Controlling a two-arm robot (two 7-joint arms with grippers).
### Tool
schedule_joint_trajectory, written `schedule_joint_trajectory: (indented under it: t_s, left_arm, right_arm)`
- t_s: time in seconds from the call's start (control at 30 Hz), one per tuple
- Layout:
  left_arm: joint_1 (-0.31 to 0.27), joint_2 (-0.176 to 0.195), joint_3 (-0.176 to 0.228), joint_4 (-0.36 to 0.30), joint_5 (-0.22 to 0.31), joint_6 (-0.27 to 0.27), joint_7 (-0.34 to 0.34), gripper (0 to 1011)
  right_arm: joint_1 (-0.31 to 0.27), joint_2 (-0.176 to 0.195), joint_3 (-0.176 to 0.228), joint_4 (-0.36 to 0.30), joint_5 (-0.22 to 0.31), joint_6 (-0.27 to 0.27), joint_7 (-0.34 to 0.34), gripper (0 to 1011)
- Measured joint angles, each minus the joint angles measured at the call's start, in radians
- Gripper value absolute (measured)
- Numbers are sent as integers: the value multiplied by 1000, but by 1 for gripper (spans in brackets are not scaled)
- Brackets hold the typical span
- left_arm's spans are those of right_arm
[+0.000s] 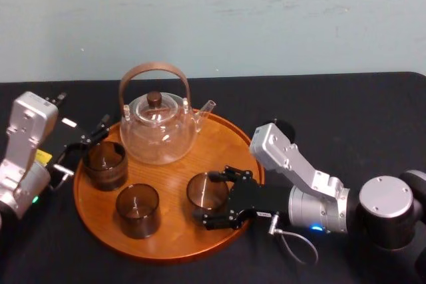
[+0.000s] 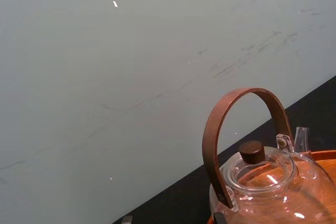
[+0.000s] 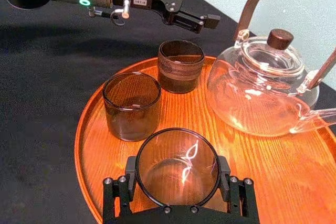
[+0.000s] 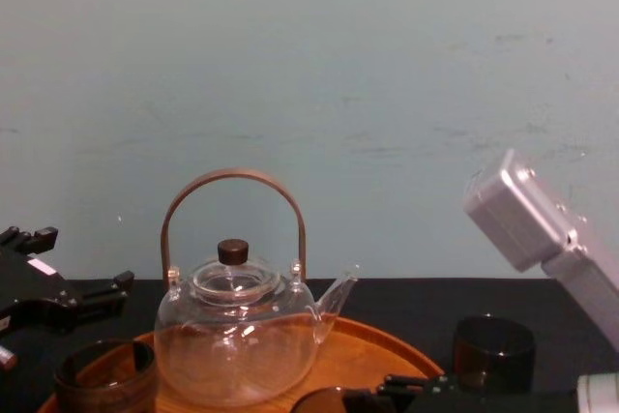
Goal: Pick up the glass from the table and place it on the tray.
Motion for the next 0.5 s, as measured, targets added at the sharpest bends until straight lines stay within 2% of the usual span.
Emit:
schedule_joint_trajectory:
  t_s: [0.5]
  left_arm:
    - [0,0,0,0,0,0,0,1001]
  right_arm:
    - [-2,-4,-2,9,-15,1,-6,908]
